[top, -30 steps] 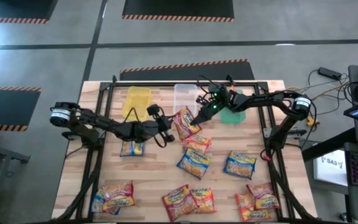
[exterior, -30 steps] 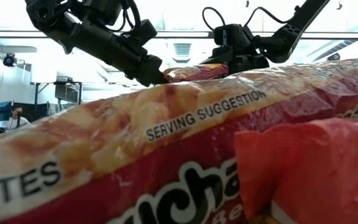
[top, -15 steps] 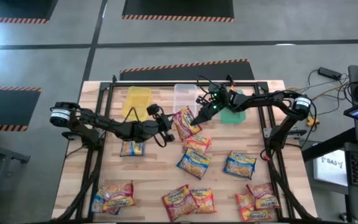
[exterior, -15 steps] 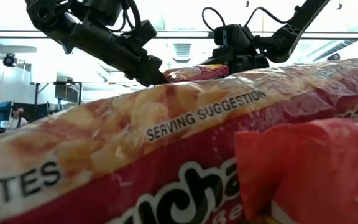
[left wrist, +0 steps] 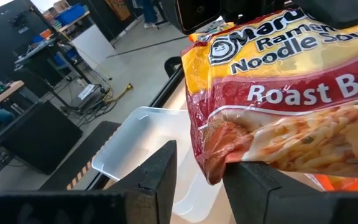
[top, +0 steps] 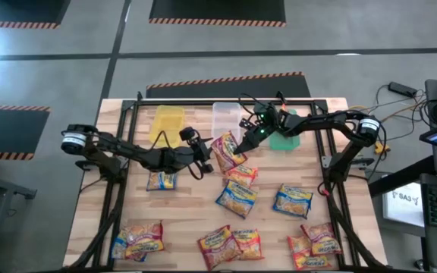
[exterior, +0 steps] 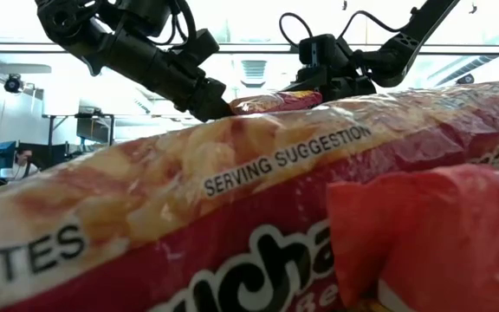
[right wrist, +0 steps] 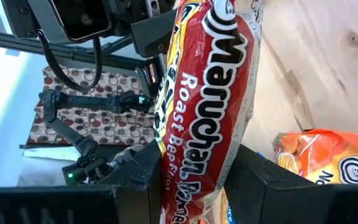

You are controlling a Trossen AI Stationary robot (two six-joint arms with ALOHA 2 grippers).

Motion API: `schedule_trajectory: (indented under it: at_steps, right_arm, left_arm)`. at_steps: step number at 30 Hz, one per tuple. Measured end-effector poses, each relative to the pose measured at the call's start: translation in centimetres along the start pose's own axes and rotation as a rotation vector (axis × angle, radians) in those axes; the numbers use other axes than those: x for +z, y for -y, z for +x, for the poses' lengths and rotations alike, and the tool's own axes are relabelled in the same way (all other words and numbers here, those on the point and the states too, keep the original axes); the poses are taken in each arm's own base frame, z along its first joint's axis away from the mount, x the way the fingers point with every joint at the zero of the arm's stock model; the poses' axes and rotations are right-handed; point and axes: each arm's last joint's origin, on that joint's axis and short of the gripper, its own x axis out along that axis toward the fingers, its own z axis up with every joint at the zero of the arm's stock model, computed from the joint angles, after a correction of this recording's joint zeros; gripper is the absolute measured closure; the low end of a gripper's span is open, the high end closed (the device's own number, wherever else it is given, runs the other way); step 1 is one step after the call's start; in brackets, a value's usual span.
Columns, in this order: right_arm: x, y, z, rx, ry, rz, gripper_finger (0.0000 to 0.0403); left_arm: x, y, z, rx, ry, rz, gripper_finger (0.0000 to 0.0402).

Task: Sort Maruchan noodles
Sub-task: Put the top red noodle pack into the white bin

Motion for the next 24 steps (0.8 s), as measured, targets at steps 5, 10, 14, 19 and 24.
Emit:
schedule_trajectory:
  at_steps: [5,10,14,19,24]
  right_arm:
    - [0.0,0.0,0.0,-0.001,0.002,0.0,0.0282]
    - [0.6,-0.5,0.0,-0.01,0.023,-0.012,0.0282]
    - [1.4,-0.9,-0.3,-0.024,0.047,-0.024,0.0282]
    - [1.8,-0.9,-0.7,-0.108,0.026,-0.034,0.0283]
    - [2.2,-1.2,-1.0,-0.168,0.033,-0.053,0.0283]
  left_arm:
    - [-0.1,0.0,0.0,-0.002,-0.01,0.008,0.0294]
    - [-0.2,-0.2,0.1,0.047,-0.022,0.01,0.029]
    - [-0.1,-0.5,0.0,0.135,-0.036,0.014,0.0272]
    - [-0.4,-0.4,0.0,0.129,-0.057,0.035,0.023]
    - [-0.7,-0.4,0.0,0.134,-0.083,0.055,0.0181]
